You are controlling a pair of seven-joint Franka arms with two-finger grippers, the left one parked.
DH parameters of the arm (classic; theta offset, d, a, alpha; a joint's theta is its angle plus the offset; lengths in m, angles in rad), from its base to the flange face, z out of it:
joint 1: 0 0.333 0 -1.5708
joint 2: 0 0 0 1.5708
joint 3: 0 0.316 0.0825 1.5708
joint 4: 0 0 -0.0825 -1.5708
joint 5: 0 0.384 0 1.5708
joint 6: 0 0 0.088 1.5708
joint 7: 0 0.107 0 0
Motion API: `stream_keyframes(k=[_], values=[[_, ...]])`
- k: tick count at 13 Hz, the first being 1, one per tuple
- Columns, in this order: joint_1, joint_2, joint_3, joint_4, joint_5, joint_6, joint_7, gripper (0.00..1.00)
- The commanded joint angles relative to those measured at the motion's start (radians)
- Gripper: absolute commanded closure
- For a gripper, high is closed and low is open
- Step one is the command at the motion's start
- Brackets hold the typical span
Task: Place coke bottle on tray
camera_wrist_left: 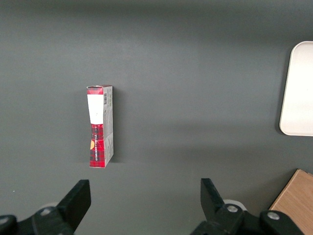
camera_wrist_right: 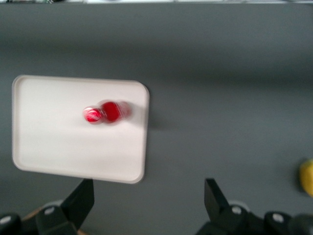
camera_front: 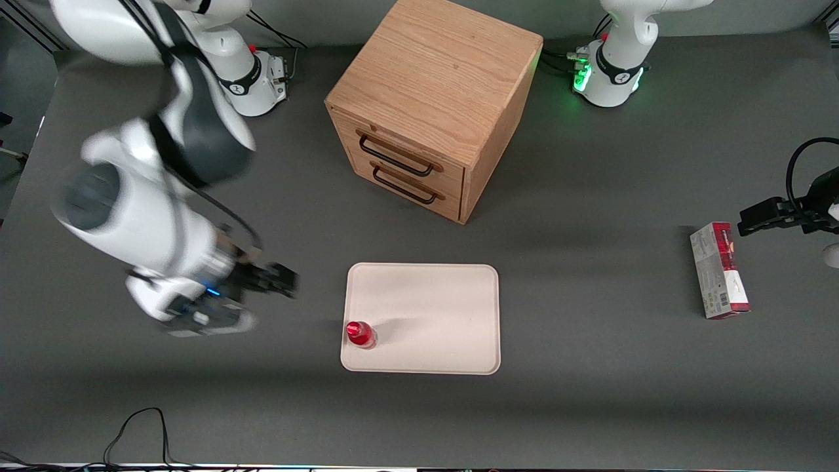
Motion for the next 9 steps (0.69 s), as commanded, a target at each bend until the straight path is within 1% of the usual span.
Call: stream_keyframes(k=[1,2,3,4,5,7,9], values=[[0.005,-0.407,-0.087,-0.499,0.032,0.023,-0.011,0.00],[-0.006,-0.501,-0.109,-0.587,0.027,0.008,-0.013,0.00],[-0.015,-0.578,-0.121,-0.639,0.021,-0.021,-0.026,0.00],[-0.020,-0.633,-0.126,-0.661,0.009,-0.062,-0.063,0.00],[-0.055,-0.664,-0.126,-0.660,-0.003,-0.108,-0.083,0.00],[-0.084,-0.673,-0.126,-0.646,-0.026,-0.132,-0.117,0.00],[-0.124,-0.619,-0.120,-0.595,-0.025,-0.130,-0.137,0.00]])
